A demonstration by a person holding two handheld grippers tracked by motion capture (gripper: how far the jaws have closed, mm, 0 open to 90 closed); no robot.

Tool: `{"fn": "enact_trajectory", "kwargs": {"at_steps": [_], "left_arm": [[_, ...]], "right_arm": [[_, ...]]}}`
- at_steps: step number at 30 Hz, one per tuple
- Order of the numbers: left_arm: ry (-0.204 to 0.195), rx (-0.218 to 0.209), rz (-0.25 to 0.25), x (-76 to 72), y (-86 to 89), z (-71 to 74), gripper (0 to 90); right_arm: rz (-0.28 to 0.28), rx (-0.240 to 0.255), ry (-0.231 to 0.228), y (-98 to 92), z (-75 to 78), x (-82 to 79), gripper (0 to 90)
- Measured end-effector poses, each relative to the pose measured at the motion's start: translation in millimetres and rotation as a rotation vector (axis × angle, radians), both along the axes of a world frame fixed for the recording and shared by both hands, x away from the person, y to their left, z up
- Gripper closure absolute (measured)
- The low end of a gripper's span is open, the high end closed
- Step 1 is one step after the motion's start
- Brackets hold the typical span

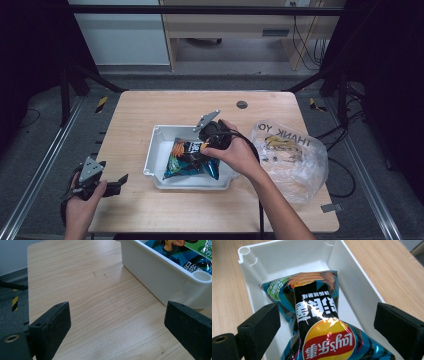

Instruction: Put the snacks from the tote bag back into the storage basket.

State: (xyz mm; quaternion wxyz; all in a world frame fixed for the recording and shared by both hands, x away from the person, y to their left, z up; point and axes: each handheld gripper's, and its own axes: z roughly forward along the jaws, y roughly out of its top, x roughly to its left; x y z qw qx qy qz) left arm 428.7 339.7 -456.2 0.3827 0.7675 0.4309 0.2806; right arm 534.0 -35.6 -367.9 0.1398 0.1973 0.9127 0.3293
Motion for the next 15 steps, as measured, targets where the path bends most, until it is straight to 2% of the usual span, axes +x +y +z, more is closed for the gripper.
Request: {"fn": "enact_trajectory", "kwargs": {"at_steps": [15], "left_arm": [[-0.002,-0.001,-0.006,-0.1,-1.3,0.2,6.4]], "right_arm": [[-0.065,0.042,-0.037,-17.7,22.3,-10.0,7.2]]}}
